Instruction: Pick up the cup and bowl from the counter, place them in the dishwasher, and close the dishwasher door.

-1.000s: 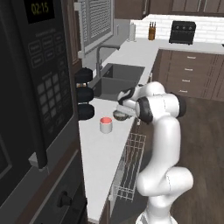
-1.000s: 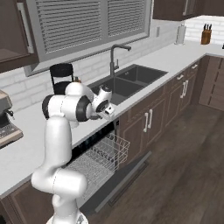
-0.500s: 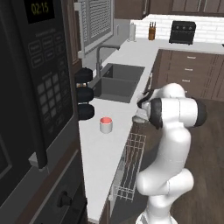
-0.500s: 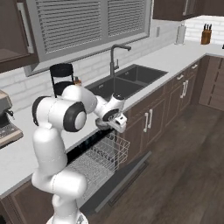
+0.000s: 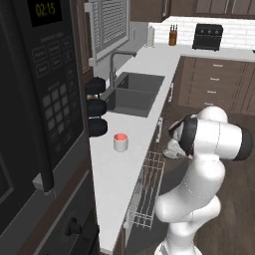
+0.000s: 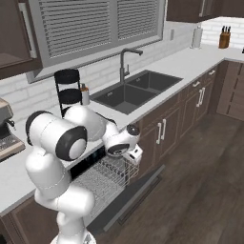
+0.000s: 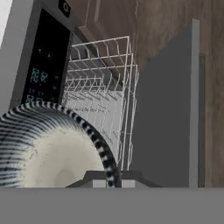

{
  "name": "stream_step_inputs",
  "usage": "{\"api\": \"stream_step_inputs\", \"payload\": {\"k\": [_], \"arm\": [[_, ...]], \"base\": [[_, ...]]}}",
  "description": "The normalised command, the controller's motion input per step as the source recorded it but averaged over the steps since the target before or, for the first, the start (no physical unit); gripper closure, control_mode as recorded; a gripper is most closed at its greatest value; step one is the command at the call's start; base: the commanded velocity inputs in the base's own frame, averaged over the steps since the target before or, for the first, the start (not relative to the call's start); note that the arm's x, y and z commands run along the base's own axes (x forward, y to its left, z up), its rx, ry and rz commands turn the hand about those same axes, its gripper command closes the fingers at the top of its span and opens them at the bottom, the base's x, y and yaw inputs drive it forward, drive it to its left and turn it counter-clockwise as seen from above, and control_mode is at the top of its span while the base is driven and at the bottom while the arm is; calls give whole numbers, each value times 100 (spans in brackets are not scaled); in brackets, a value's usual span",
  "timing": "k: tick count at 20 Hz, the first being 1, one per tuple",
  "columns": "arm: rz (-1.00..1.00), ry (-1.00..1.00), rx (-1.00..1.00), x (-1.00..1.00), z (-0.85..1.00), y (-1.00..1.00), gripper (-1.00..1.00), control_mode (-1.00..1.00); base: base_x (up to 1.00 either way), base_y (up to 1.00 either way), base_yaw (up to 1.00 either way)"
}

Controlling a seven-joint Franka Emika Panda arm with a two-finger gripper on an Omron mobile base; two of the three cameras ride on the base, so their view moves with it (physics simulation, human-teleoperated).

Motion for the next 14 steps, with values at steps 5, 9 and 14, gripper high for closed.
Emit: {"api": "stream_step_inputs", "payload": {"k": [5,9,14], "arm": [[8,-9,17,0,-78,-2,100,-100],[4,-1,22,2,-22,-2,100,-100],[0,1,18,34,-30,1,100,-100]], "base": [[0,0,0],[0,0,0],[0,0,0]]}}
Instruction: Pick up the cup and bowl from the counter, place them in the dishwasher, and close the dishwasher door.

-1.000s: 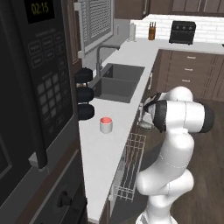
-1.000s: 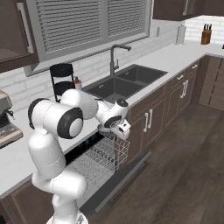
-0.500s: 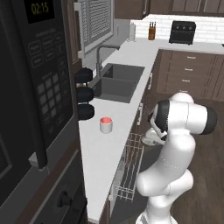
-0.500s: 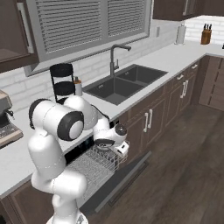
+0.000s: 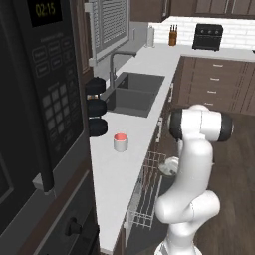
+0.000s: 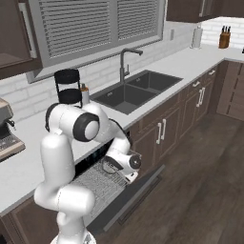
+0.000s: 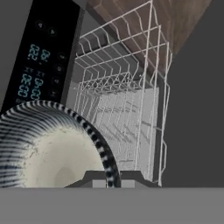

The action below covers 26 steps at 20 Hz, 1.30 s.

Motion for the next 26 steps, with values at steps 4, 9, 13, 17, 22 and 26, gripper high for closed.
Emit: {"api": "stream_step_inputs", "payload": {"k": [4,9,13,17,22,26], "arm": [[0,3,8,69,-34,1,100,-100],[0,1,8,41,-47,0,100,-100],[0,1,7,40,-38,26,100,-100],[0,0,4,30,-27,33,100,-100],[0,2,2,23,-28,34,100,-100],[0,4,0,34,-57,27,100,-100]], "base": [[0,0,0],[0,0,0],[0,0,0],[0,0,0],[0,0,0],[0,0,0]]}}
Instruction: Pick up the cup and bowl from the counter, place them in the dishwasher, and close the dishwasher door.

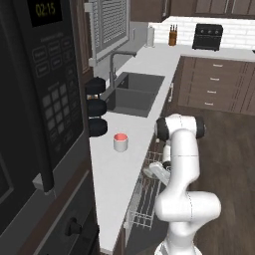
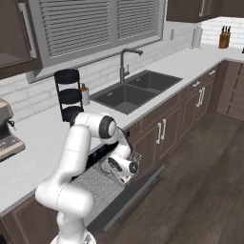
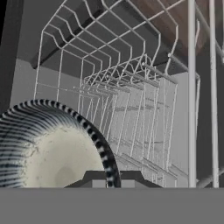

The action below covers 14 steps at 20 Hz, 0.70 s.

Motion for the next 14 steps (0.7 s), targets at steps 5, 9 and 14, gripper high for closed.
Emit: {"api": "stream_step_inputs", "payload": {"k": [5,9,14], "arm": [[0,4,1,44,-71,19,100,-100],[0,5,0,36,-74,7,100,-100],[0,14,-1,16,-92,-4,100,-100]], "base": [[0,0,0],[0,0,0],[0,0,0]]}}
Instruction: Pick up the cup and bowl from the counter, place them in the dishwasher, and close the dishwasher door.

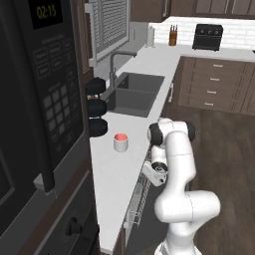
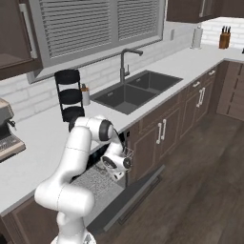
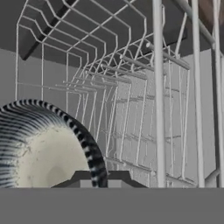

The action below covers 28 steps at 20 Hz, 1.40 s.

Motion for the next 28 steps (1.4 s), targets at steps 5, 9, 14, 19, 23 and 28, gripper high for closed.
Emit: {"api": "stream_step_inputs", "payload": {"k": [5,9,14,19,23,28], "arm": [[-2,21,-8,-1,-100,-74,100,-100],[-4,17,-10,-36,-100,-100,100,-100],[-8,19,-29,-60,-96,-85,100,-100],[-18,14,-60,-50,-80,24,100,-100],[-22,2,-52,-40,2,59,100,-100],[-29,0,-62,-30,41,72,100,-100]], "base": [[0,0,0],[0,0,0],[0,0,0],[0,0,0],[0,0,0],[0,0,0]]}}
